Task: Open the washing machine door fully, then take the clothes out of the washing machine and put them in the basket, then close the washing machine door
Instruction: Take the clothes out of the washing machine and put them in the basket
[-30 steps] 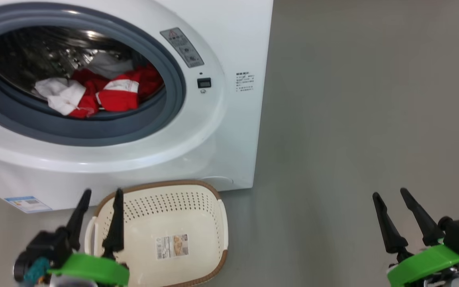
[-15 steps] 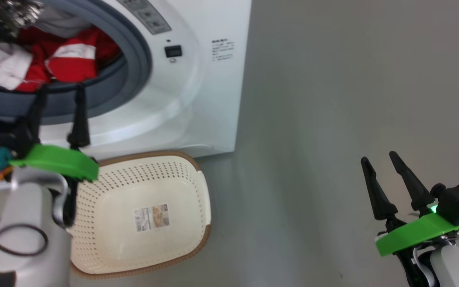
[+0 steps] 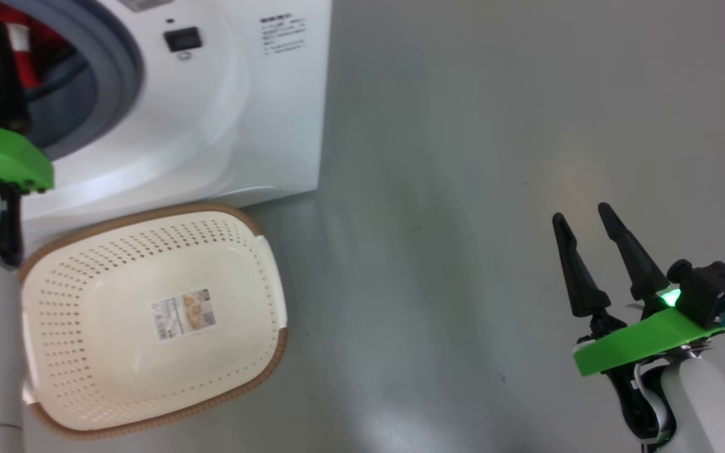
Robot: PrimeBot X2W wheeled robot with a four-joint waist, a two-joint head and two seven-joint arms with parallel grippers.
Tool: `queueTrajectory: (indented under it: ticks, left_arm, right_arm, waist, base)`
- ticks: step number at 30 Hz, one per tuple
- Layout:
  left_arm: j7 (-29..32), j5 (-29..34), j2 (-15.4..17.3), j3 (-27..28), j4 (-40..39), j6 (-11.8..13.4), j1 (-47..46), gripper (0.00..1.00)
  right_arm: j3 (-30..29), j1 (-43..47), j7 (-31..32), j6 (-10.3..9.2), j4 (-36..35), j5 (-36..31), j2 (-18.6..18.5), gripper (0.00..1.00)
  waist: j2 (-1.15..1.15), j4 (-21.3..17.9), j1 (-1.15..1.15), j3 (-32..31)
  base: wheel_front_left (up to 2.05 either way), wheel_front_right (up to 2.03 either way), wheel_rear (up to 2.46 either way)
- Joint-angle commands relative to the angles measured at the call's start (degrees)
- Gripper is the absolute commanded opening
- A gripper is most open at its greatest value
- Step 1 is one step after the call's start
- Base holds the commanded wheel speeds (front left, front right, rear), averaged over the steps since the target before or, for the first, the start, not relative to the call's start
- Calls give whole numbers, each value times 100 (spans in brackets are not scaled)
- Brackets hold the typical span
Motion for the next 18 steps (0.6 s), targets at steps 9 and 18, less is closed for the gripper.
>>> queueTrajectory:
  ticks: [9,18]
  left_arm:
    - [-28,180,683,202,579,105,-455,100]
    - [-28,349,1020,190,991,331,-654,100]
  right_arm:
    - [336,-144,-37,37,-161,73,-8,100]
    - [651,-195,-37,37,-171,129,-141,100]
  waist:
    - [0,-503,0,388]
    - [0,-780,0,489]
  base:
    - [0,0,0]
    - [0,0,0]
